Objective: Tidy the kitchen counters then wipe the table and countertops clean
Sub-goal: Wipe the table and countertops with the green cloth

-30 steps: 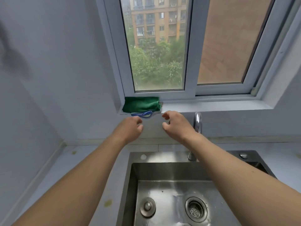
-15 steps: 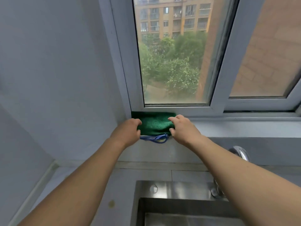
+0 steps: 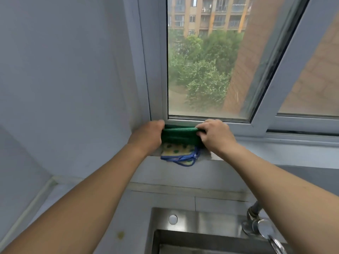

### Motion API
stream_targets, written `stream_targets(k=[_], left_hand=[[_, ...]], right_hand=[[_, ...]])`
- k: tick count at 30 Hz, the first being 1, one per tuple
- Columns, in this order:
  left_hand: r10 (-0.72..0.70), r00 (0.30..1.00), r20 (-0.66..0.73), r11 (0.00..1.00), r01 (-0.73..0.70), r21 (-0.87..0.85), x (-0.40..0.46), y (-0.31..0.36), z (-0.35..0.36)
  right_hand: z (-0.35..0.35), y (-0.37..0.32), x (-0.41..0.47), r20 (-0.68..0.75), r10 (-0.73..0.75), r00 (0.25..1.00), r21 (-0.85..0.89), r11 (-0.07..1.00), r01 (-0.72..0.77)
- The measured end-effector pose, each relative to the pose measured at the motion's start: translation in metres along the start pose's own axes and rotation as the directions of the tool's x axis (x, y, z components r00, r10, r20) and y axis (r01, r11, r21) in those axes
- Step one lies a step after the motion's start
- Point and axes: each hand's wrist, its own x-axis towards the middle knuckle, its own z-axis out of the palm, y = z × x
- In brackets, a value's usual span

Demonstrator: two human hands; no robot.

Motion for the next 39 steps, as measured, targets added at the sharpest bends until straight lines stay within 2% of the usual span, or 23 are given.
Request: stream_targets(k=[4, 7, 12, 16, 19, 22, 24, 29, 32, 35, 39], left_hand=[[-0.004, 0.986, -0.167, 0.998, -0.007, -0.069, 0.004, 0.011, -0.037], [0.002, 0.981, -0.192, 0.982, -0.039, -0.185, -0.005, 0.020, -0.063], [-0.099, 0.988, -0.115, 0.901, 0.040, -0.431, -0.053, 0.038, -0.093], [-0.165, 0.985, 0.052, 0.793, 0.163, -0.588, -0.116, 0.053, -0.105], [-0.209, 0.957, 0.203, 0.669, 0.291, -0.684, -0.174, 0.061, -0.102], [-0.239, 0.889, 0.390, 0.639, 0.447, -0.626, -0.233, 0.068, -0.087], [-0.254, 0.846, 0.468, 0.623, 0.514, -0.590, -0.270, 0.073, -0.071], [-0.410, 0.823, 0.394, 0.533, 0.567, -0.629, -0.358, 0.084, -0.024], [-0.515, 0.772, 0.372, 0.479, 0.619, -0.623, -0.414, 0.089, 0.000], [-0.618, 0.690, 0.376, 0.369, 0.677, -0.637, -0.472, 0.086, 0.014], [-0.750, 0.552, 0.363, 0.141, 0.671, -0.728, -0.539, 0.069, 0.019]], right_hand=[[-0.034, -0.010, 0.004, -0.114, 0.076, 0.991, 0.186, 0.981, -0.054], [-0.058, -0.017, -0.005, -0.197, 0.081, 0.977, 0.320, 0.947, -0.014], [-0.099, -0.031, -0.045, -0.185, 0.114, 0.976, 0.580, 0.815, 0.015], [-0.109, -0.049, -0.100, -0.021, 0.179, 0.984, 0.768, 0.632, -0.098], [-0.105, -0.057, -0.149, 0.085, 0.102, 0.991, 0.721, 0.680, -0.132], [-0.095, -0.063, -0.199, 0.166, 0.059, 0.984, 0.711, 0.685, -0.161], [-0.085, -0.064, -0.230, 0.248, 0.031, 0.968, 0.710, 0.674, -0.203], [-0.048, -0.067, -0.299, 0.386, 0.012, 0.922, 0.680, 0.672, -0.294], [-0.024, -0.084, -0.340, 0.551, -0.046, 0.833, 0.638, 0.667, -0.385], [-0.008, -0.110, -0.380, 0.611, -0.077, 0.788, 0.618, 0.669, -0.414], [0.009, -0.148, -0.424, 0.657, -0.105, 0.747, 0.609, 0.657, -0.443]])
